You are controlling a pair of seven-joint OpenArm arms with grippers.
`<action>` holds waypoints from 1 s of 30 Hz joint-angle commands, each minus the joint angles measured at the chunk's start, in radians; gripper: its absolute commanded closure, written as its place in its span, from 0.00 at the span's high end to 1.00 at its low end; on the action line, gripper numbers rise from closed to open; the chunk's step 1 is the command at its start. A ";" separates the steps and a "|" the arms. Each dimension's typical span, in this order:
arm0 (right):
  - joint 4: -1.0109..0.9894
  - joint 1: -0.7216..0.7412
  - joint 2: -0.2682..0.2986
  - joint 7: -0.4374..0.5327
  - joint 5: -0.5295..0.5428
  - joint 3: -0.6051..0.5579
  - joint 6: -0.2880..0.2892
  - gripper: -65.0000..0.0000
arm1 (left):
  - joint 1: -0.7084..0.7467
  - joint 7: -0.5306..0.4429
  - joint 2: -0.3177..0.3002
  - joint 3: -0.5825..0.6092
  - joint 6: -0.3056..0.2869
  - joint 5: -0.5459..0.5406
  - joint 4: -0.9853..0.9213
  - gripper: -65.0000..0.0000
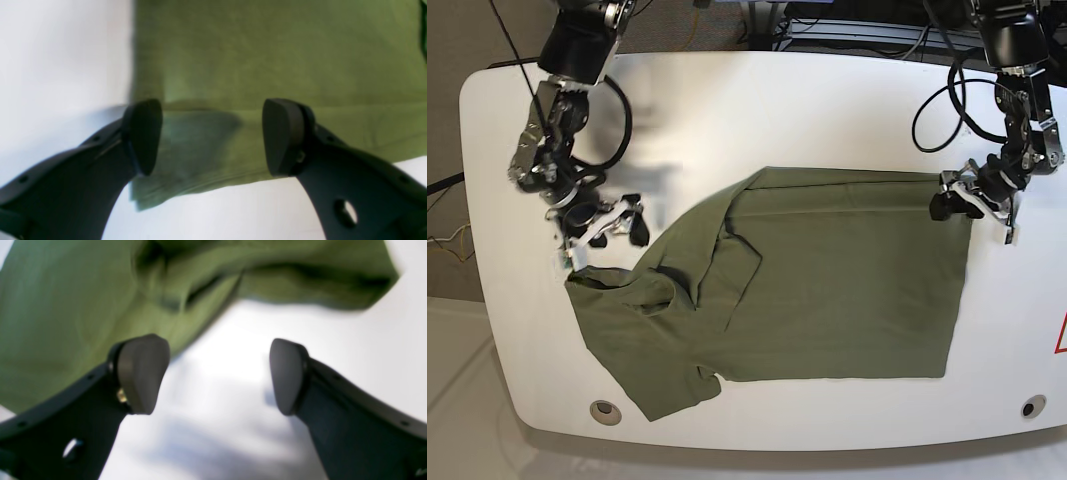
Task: Fold the T-shirt properly
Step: 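Open the right gripper and lift it off the shirt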
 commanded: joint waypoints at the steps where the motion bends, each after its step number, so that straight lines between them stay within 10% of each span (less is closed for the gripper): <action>1: 0.012 -0.006 0.008 0.070 -0.023 -0.014 0.005 0.74 | -0.015 -0.020 -0.023 -0.008 -0.002 -0.014 0.015 0.68; 16: 0.013 -0.162 0.014 0.280 -0.249 -0.147 -0.073 0.73 | -0.007 -0.031 -0.022 -0.004 0.007 -0.015 0.017 0.69; 30: -0.110 -0.086 0.021 0.245 -0.307 -0.118 -0.134 0.72 | -0.005 -0.034 -0.020 0.002 0.010 -0.009 0.017 0.69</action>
